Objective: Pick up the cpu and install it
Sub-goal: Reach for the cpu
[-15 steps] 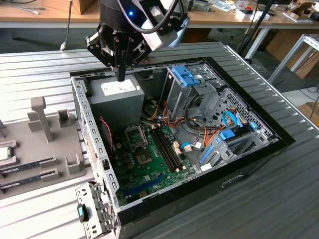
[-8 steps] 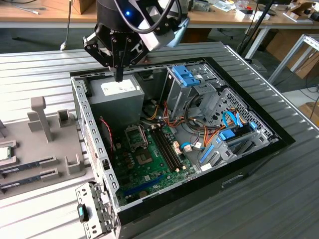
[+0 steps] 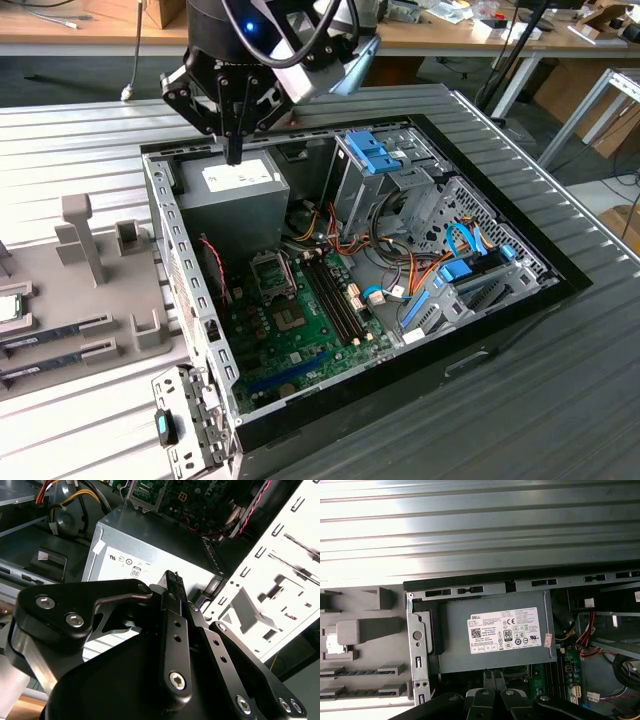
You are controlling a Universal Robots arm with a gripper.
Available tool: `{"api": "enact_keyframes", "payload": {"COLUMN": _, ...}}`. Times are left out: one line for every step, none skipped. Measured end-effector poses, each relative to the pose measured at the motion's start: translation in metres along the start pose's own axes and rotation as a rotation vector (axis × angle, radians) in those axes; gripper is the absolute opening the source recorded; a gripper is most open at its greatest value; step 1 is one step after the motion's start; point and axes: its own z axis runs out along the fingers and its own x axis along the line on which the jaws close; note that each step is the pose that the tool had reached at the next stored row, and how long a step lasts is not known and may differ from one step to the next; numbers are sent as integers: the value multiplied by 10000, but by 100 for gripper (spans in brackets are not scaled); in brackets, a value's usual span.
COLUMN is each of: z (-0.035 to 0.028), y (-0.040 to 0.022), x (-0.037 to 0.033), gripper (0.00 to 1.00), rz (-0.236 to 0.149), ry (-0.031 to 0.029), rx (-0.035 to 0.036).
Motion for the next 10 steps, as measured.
{"api": "enact_keyframes", "payload": {"z": 0, "y": 0, "x": 9, "gripper": 11, "rz": 0, "ry": 0, "rx": 0}}
{"api": "enact_keyframes", "payload": {"z": -1, "y": -1, "x": 16, "gripper": 11, "rz": 0, "ry": 1, "rx": 1}}
{"api": "enact_keyframes", "payload": {"z": -1, "y": -1, "x": 20, "gripper": 11, "rz": 1, "ry": 0, "rx": 0}}
{"api": "enact_keyframes", "payload": {"z": 0, "y": -1, "x": 20, "gripper": 11, "rz": 0, "ry": 0, "rx": 0}}
{"api": "enact_keyframes", "payload": {"z": -1, "y": -1, "x": 20, "gripper": 11, "rz": -1, "ry": 0, "rx": 1}}
{"api": "enact_keyframes", "payload": {"z": -1, "y": -1, "x": 21, "gripper": 11, "rz": 0, "ry": 1, "rx": 1}}
{"api": "enact_keyframes", "payload": {"z": -1, "y": -2, "x": 21, "gripper": 11, "rz": 0, "ry": 1, "rx": 1}}
{"api": "enact_keyframes", "payload": {"z": -1, "y": -2, "x": 23, "gripper": 11, "rz": 0, "ry": 0, "rx": 0}}
{"api": "enact_keyframes", "payload": {"z": -1, "y": -2, "x": 25, "gripper": 11, "rz": 0, "ry": 0, "rx": 0}}
{"api": "enact_keyframes", "payload": {"z": -1, "y": -2, "x": 27, "gripper": 11, "rz": 0, "ry": 0, "rx": 0}}
